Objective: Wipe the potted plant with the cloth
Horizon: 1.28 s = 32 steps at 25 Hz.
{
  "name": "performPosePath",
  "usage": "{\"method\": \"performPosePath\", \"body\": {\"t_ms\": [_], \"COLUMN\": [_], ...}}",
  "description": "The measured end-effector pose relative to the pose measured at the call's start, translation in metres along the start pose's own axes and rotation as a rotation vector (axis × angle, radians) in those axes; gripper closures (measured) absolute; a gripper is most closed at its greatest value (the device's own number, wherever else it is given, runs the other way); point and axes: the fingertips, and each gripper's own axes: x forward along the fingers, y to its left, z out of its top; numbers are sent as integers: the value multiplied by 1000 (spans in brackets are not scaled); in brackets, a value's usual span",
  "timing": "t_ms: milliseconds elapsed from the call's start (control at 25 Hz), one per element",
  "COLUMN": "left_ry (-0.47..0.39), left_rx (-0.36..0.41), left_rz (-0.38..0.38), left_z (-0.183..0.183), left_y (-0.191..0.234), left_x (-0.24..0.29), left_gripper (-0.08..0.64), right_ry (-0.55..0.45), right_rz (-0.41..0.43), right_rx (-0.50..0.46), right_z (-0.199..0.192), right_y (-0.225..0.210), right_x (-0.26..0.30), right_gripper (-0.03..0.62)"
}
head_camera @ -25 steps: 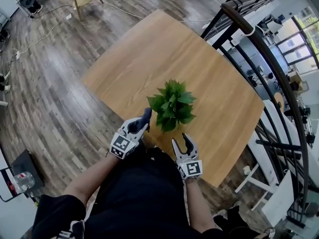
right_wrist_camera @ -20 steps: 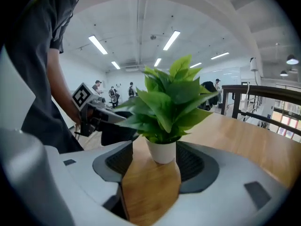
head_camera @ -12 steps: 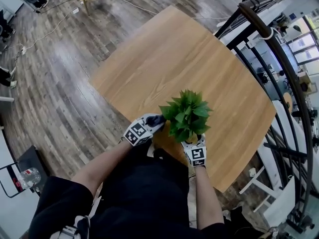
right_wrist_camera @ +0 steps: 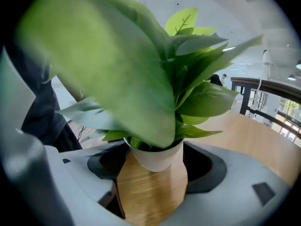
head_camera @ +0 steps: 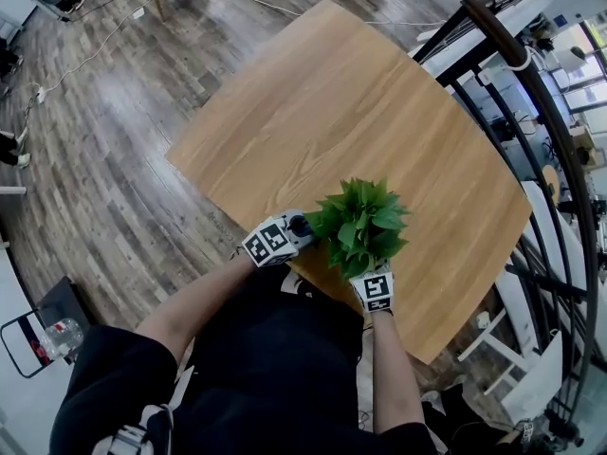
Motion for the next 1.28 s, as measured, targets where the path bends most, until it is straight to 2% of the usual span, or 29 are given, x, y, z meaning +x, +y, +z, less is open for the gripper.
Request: {"method": "performPosePath", "body": {"t_ms": [440,560,800,920,1000,1120,1280], "left_ry": [21,11,-50,-69,-73,-75,-66], "left_rx": [-20,-42,-60,-60,-53,-41,-50], "left_rz": [-92,-62,53,78,82,62,-2], "left_z": [-13,-12,-1,3,6,11,11], "left_y": [-37,-28,8,19,24,24,19], "left_x": [-5,-7,-18,-19,-18,-15,-12], "left_gripper": [469,469,469,469,469,469,470], "right_ry": [19,23,37,32,26,29,20], "right_rz": [-7,-11,33,-14,-40,-9,-18], "right_rx": [8,10,-10,15,-15,-76,-49], "right_z": [-2,-3,-10,-14,-9,1,9], "right_y": [3,8,40,31,19,15,7], "right_x": [3,2,-6,-12,-12,-4,6], "right_gripper": [235,235,235,235,233,233,235]}}
